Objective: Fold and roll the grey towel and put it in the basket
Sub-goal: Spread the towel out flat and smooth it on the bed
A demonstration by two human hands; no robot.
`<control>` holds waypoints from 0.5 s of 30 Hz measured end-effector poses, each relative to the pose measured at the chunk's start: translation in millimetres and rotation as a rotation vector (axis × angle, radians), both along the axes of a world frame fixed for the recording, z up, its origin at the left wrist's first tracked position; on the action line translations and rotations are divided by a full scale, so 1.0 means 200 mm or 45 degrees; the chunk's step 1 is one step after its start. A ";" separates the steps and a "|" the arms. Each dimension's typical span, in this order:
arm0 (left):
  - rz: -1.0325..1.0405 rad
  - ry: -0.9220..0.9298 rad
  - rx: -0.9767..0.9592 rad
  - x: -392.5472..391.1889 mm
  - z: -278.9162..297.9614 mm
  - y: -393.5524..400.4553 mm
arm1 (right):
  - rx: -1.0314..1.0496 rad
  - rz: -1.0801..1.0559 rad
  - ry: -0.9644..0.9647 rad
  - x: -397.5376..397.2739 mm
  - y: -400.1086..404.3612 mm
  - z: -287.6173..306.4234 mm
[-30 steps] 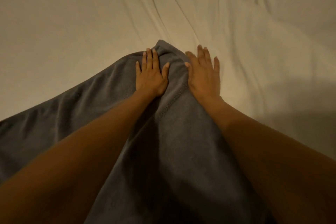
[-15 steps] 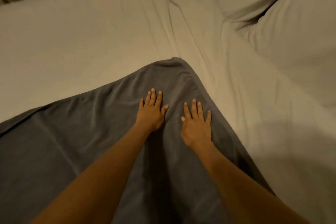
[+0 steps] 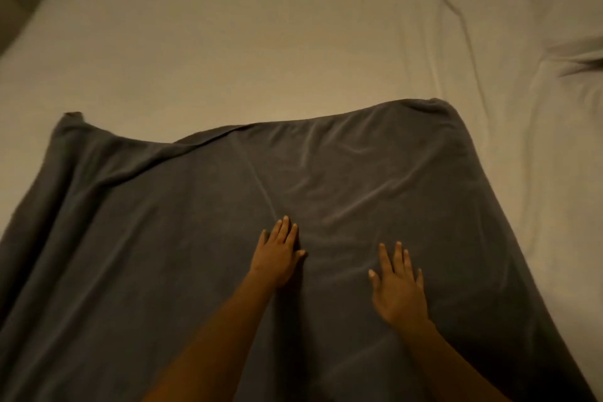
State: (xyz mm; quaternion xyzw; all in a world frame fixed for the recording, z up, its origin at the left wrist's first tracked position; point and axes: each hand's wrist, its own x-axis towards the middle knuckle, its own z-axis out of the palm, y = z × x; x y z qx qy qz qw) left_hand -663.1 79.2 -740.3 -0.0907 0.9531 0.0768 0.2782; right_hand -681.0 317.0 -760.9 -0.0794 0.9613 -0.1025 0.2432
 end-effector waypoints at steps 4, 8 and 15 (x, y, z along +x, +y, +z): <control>0.111 -0.009 -0.015 0.26 -0.03 -0.21 | -0.017 0.049 -0.029 0.13 -0.16 0.01; 0.156 0.060 -0.032 0.50 -0.08 -0.39 | -0.042 0.064 0.041 0.29 -0.36 0.00; 0.271 0.099 0.044 0.82 -0.06 -0.82 | -0.065 0.131 0.007 0.61 -0.81 -0.01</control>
